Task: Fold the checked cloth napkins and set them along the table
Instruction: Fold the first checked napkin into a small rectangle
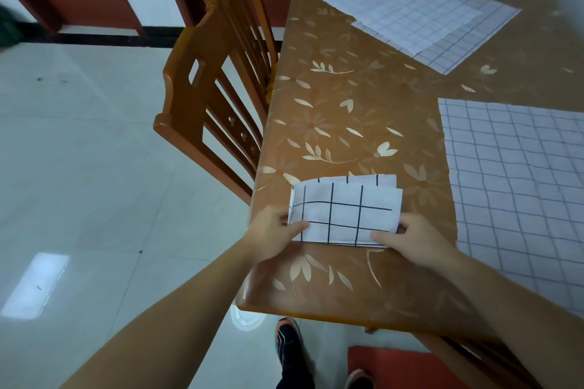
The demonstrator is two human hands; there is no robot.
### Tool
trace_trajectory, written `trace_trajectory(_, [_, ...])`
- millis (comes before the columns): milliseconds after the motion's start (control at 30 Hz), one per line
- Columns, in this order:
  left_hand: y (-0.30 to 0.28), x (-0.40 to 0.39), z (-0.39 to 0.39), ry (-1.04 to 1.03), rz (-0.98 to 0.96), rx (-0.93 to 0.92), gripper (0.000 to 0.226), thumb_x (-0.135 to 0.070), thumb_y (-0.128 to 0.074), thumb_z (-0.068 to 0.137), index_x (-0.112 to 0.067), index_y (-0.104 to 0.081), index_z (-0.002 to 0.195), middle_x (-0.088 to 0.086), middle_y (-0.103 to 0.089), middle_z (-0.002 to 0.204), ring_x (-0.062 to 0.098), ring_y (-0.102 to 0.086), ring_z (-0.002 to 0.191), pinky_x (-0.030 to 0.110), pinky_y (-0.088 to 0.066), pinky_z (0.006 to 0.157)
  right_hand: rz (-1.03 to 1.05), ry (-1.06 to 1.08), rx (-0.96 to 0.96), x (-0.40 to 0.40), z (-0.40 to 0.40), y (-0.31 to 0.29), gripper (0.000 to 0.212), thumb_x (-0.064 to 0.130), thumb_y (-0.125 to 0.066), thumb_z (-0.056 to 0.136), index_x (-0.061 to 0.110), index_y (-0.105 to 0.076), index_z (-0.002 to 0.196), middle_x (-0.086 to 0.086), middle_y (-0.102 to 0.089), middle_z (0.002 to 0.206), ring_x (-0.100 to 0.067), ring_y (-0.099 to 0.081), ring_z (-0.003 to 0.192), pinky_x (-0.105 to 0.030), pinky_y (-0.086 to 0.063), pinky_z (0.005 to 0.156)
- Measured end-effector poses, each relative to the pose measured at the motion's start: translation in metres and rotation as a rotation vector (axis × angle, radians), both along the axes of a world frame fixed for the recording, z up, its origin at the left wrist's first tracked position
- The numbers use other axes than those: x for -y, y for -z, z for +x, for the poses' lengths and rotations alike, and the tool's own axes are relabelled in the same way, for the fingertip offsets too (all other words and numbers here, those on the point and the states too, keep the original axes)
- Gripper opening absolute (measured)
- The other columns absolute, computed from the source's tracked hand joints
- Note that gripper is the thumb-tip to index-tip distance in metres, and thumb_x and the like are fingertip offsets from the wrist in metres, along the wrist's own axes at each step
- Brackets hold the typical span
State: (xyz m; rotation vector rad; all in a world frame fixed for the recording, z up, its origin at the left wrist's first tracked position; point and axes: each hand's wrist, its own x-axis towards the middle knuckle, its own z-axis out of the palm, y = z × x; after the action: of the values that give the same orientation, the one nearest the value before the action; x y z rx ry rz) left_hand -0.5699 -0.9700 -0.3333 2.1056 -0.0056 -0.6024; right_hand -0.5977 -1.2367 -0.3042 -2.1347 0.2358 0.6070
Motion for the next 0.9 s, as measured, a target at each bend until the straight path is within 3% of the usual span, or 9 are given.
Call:
trace_trajectory(100, [0.000, 0.000, 0.001, 0.000, 0.086, 0.020, 0.034, -0.031, -0.058, 0.095, -0.020, -0.061, 0.127, -0.006, -0.066, 0.122, 0.013, -0.061, 0.100, 0.013, -0.046, 0.072, 0.074, 0.125, -0.049, -0.005, -0.002, 0.002, 0.023, 0.024, -0.062, 0.092, 0.018, -0.062, 0.115, 0.012, -0.066, 0.094, -0.007, -0.055, 0.062, -0.016, -0.041, 0.053])
trace_trajectory(167, [0.002, -0.001, 0.000, 0.001, 0.129, 0.039, 0.035, -0.031, -0.057, 0.095, -0.023, -0.060, 0.129, -0.007, -0.066, 0.123, 0.013, -0.061, 0.100, 0.010, -0.042, 0.068, 0.111, 0.217, -0.124, -0.007, -0.005, 0.004, 0.017, 0.021, -0.062, 0.093, 0.016, -0.063, 0.109, 0.002, -0.069, 0.085, -0.012, -0.060, 0.053, -0.019, -0.046, 0.047])
trace_trajectory(300, [0.003, 0.000, -0.004, -0.104, 0.189, 0.059, 0.029, -0.031, -0.058, 0.094, -0.024, -0.061, 0.121, -0.005, -0.068, 0.108, 0.011, -0.058, 0.088, 0.012, -0.038, 0.059, 0.156, 0.321, -0.279, -0.014, -0.011, 0.010, 0.016, 0.020, -0.060, 0.094, 0.012, -0.058, 0.108, -0.004, -0.068, 0.095, -0.020, -0.073, 0.067, -0.027, -0.058, 0.058])
trace_trajectory(400, [0.006, 0.001, -0.006, -0.165, 0.195, 0.055, 0.027, -0.033, -0.059, 0.094, -0.025, -0.055, 0.120, -0.007, -0.066, 0.103, 0.011, -0.058, 0.086, 0.013, -0.036, 0.057, 0.124, 0.324, -0.256, -0.015, -0.013, 0.012, 0.015, 0.022, -0.059, 0.094, 0.014, -0.059, 0.106, -0.001, -0.068, 0.094, -0.019, -0.073, 0.069, -0.027, -0.058, 0.060])
trace_trajectory(533, [0.006, 0.001, -0.009, -0.176, 0.206, 0.021, 0.029, -0.037, -0.058, 0.094, -0.030, -0.049, 0.120, -0.007, -0.066, 0.105, 0.013, -0.060, 0.087, 0.014, -0.039, 0.057, 0.014, 0.245, -0.217, -0.015, -0.014, 0.009, 0.020, 0.033, -0.058, 0.094, 0.017, -0.064, 0.103, 0.003, -0.071, 0.088, -0.015, -0.071, 0.061, -0.021, -0.049, 0.051])
trace_trajectory(700, [0.001, 0.002, -0.012, -0.168, 0.230, 0.037, 0.031, -0.037, -0.056, 0.095, -0.028, -0.049, 0.125, -0.005, -0.066, 0.113, 0.012, -0.059, 0.088, 0.013, -0.042, 0.057, 0.014, 0.212, -0.184, -0.011, -0.014, 0.009, 0.021, 0.035, -0.059, 0.093, 0.021, -0.065, 0.108, 0.000, -0.072, 0.085, -0.011, -0.055, 0.048, -0.017, -0.040, 0.045])
trace_trajectory(800, [0.002, 0.000, -0.013, -0.163, 0.251, 0.051, 0.024, -0.038, -0.054, 0.096, -0.030, -0.049, 0.118, -0.006, -0.066, 0.113, 0.011, -0.060, 0.086, 0.015, -0.046, 0.059, 0.003, 0.241, -0.171, -0.013, -0.014, 0.010, 0.021, 0.037, -0.058, 0.094, 0.017, -0.067, 0.097, -0.002, -0.065, 0.067, -0.013, -0.048, 0.050, -0.020, -0.037, 0.047])
trace_trajectory(900, [0.007, -0.002, -0.014, -0.165, 0.267, 0.035, 0.023, -0.041, -0.054, 0.095, -0.033, -0.046, 0.115, -0.007, -0.068, 0.111, 0.014, -0.065, 0.087, 0.021, -0.055, 0.063, -0.019, 0.279, -0.165, -0.017, -0.013, 0.011, 0.022, 0.040, -0.057, 0.094, 0.025, -0.058, 0.077, -0.005, -0.057, 0.054, -0.014, -0.049, 0.051, -0.026, -0.039, 0.054])
